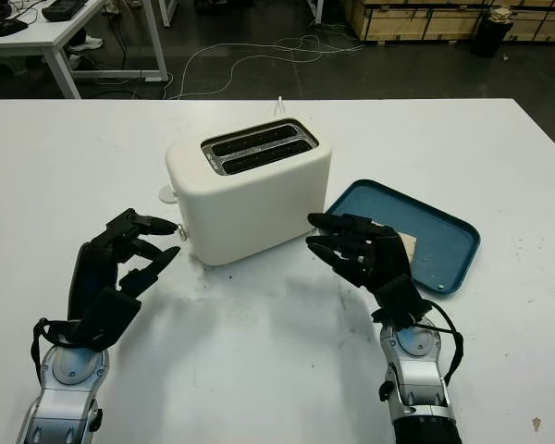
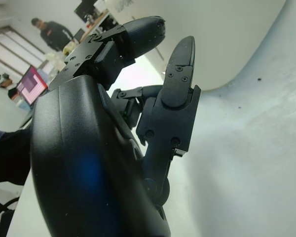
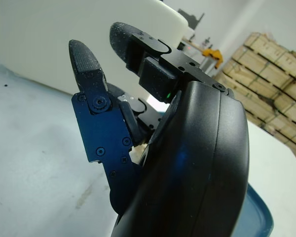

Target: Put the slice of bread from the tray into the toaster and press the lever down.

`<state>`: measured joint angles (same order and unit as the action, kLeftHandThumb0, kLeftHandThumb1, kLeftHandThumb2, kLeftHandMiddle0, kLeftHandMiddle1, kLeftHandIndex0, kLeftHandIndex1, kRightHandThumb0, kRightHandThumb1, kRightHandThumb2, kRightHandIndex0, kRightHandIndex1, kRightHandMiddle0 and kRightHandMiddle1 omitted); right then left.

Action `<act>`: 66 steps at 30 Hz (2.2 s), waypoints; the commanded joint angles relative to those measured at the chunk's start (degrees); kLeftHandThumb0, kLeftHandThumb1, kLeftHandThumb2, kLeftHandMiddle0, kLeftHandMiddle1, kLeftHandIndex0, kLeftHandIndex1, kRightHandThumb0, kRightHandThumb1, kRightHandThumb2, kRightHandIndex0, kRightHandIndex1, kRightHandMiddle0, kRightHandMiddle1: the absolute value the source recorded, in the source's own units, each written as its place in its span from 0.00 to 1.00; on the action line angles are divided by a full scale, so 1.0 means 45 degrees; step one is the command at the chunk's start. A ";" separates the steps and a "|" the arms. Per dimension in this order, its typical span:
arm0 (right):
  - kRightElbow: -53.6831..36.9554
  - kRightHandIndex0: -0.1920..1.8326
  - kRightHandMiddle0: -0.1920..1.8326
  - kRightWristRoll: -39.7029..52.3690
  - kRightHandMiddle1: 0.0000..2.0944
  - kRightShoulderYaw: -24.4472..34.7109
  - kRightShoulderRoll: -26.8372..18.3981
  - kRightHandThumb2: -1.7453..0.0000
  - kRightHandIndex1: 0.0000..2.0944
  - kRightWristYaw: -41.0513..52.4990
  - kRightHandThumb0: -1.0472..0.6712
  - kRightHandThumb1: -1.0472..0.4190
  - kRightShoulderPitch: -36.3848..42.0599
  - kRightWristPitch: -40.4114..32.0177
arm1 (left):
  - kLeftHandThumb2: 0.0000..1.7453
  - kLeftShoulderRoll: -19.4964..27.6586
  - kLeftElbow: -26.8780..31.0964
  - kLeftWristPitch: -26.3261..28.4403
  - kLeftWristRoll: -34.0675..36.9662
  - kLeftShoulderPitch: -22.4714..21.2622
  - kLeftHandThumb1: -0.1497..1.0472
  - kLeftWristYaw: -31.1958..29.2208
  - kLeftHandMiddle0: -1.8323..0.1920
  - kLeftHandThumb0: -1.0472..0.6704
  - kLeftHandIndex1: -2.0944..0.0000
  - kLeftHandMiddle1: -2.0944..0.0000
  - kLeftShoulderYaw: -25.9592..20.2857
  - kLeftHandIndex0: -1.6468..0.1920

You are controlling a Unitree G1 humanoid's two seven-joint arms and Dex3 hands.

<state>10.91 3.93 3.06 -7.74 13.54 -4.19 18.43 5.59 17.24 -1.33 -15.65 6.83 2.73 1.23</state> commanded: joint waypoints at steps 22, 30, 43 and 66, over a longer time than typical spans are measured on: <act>-0.0898 0.59 0.56 -0.2356 0.00 0.0950 -0.1243 1.00 0.03 -0.1163 0.35 0.16 0.0661 0.4378 | 0.04 0.0010 0.0011 0.0073 -0.0200 0.0072 0.89 0.0071 0.67 0.40 0.56 0.36 0.0116 0.63; -0.0604 0.55 0.51 -0.6364 0.00 0.2430 -0.2698 1.00 0.00 -0.4310 0.32 0.16 0.1030 0.6464 | 0.05 0.0064 0.0081 0.0128 -0.0248 0.0083 0.89 0.0028 0.68 0.40 0.57 0.35 0.0153 0.63; 0.0848 0.42 0.39 -1.0277 0.00 0.1932 -0.4841 1.00 0.00 -0.7133 0.26 0.19 0.0902 0.4340 | 0.04 0.0074 -0.0069 -0.0084 -0.0320 0.0093 0.89 0.0198 0.68 0.40 0.58 0.35 0.0101 0.62; 0.2431 0.19 0.20 -1.1475 0.00 -0.1532 -0.6534 1.00 0.00 -0.6837 0.05 0.18 0.0313 0.0298 | 0.03 0.0019 -0.0163 -0.0082 -0.0467 0.0104 0.89 0.0396 0.67 0.39 0.57 0.37 0.0192 0.62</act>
<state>20.61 -48.11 -2.83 -36.51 -17.00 -2.43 20.35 5.72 16.49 -1.23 -17.66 6.92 4.15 1.87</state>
